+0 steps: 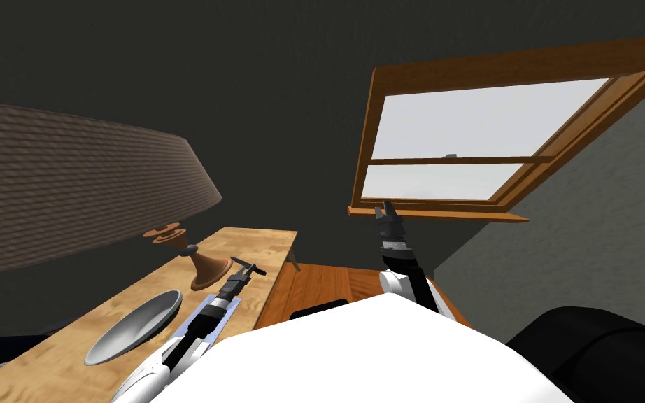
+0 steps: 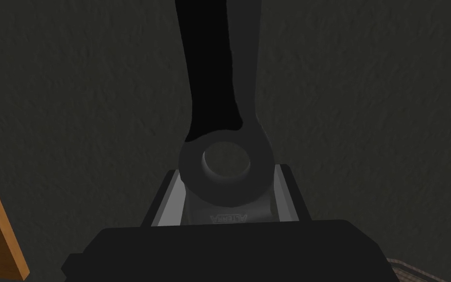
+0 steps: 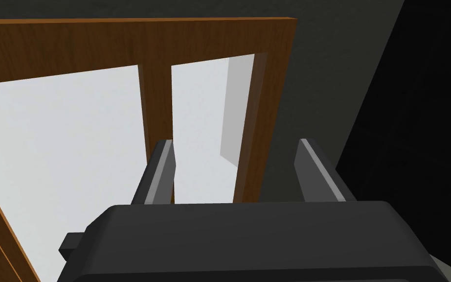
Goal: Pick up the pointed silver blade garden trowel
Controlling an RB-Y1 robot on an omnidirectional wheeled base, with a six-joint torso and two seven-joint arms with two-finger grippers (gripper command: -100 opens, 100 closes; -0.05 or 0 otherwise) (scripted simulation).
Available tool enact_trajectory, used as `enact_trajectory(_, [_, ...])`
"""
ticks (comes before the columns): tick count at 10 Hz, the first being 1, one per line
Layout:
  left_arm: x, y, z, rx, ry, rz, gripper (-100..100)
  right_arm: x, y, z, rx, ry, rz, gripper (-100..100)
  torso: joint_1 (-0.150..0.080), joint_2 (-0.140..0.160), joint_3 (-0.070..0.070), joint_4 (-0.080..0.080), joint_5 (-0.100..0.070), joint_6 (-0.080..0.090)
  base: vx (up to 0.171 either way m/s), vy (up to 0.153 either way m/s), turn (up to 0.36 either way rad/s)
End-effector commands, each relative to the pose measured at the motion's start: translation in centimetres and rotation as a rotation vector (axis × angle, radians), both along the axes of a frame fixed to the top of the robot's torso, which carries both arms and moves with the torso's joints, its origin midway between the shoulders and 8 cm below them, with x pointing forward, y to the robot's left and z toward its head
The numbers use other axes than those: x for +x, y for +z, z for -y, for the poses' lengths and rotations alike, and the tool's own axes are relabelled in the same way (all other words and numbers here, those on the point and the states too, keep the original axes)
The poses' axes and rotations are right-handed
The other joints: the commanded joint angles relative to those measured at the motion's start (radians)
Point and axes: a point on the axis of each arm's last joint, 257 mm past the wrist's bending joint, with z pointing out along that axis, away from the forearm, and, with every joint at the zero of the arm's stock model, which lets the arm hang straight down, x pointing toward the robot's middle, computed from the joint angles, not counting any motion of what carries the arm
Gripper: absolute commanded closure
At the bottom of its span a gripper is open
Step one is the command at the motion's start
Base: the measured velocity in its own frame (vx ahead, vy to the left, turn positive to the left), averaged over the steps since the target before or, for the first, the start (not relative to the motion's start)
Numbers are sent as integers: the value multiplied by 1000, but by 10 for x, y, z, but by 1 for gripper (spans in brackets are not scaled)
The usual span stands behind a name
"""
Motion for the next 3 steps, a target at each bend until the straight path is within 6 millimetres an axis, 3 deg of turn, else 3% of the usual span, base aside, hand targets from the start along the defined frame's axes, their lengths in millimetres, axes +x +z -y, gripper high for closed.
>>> enact_trajectory(1, [0, 0, -5, 1, 9, 0, 100, 0, 0, 0, 0, 0, 0, 0, 0, 0, 0, 0, 0, 0, 0, 0, 0])
enact_trajectory(2, [0, -1, -3, 2, 7, -1, 100, 0, 0, 0, 0, 0, 0, 0, 2, 0, 0, 0, 0, 0, 0, 0, 0])
enact_trajectory(3, [0, -1, -4, 2, 9, -1, 0, 0, 0, 0, 0, 0, 0, 0, 2, 0, 0, 0, 1, 0, 0, 0, 0])
